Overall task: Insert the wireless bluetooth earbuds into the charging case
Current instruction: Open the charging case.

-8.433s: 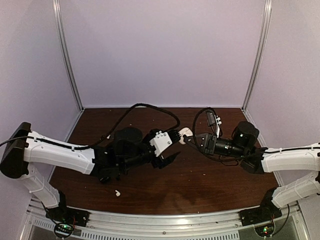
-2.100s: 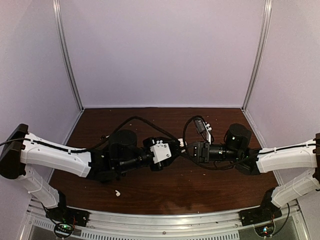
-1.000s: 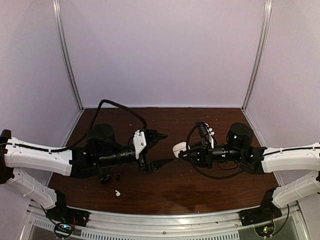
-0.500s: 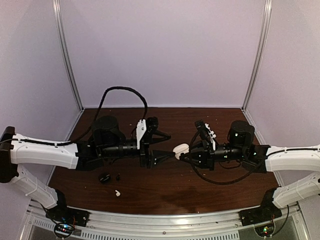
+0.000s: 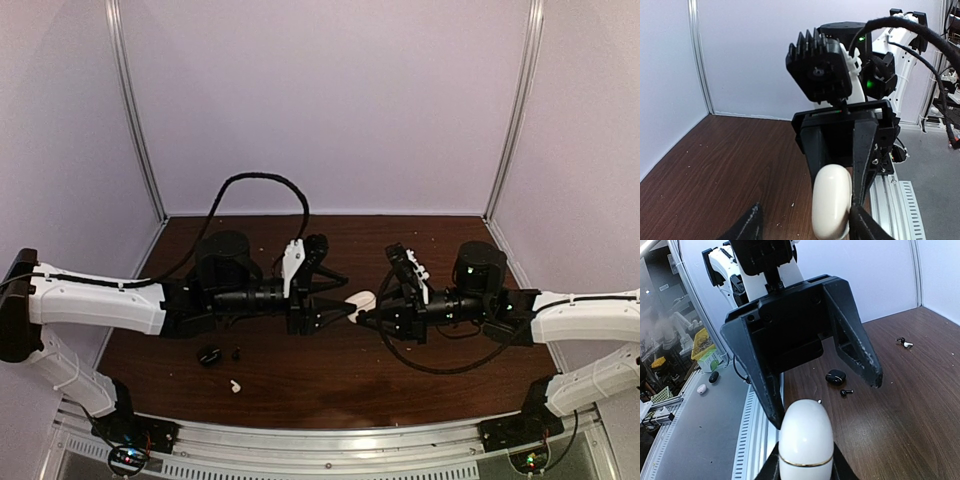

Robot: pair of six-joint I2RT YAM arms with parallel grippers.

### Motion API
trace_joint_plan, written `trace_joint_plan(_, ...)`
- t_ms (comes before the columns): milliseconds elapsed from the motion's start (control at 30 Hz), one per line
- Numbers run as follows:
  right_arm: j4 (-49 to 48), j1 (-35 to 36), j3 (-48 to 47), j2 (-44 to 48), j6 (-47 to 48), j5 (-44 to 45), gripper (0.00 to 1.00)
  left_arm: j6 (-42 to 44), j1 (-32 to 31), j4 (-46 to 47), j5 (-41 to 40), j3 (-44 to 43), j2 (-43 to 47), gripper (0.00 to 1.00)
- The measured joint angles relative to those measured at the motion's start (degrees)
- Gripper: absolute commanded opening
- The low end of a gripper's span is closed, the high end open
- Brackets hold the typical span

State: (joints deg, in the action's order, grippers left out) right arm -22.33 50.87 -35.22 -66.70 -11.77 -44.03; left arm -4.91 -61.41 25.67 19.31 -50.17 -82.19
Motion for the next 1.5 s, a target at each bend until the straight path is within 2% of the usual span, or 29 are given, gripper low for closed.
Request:
trace_joint_plan(300,2.3,0.5,0.0,0.0,1.3,0.3,0.09,-0.7,1.1,-0.1,-2.2,0.0,0.8,0.58)
trace_joint_plan(433,2.3,1.3,-0.1,0.3,1.6,-0.2,0.09,-0.3,2.4,0.0,-3.2,0.2,1.0,0.62)
trace_joint_plan(833,3.7,1.4,-1.3,0.6,2.9,2.1,0.08,0.9,2.1,0.4,8.1,0.8,1.0,0.62)
trace_joint_plan(1067,4.2,1.6,-1.3,0.6,4.3,2.1,0.08,-0.4,2.1,-1.4,9.0,-1.8,-2.4,0.6)
trace_joint_plan(1500,5.9,2.7,-1.3,1.8,8.1,3.8,0.05,-3.0,1.9,-2.0,10.2,-2.3,-2.7,0.56)
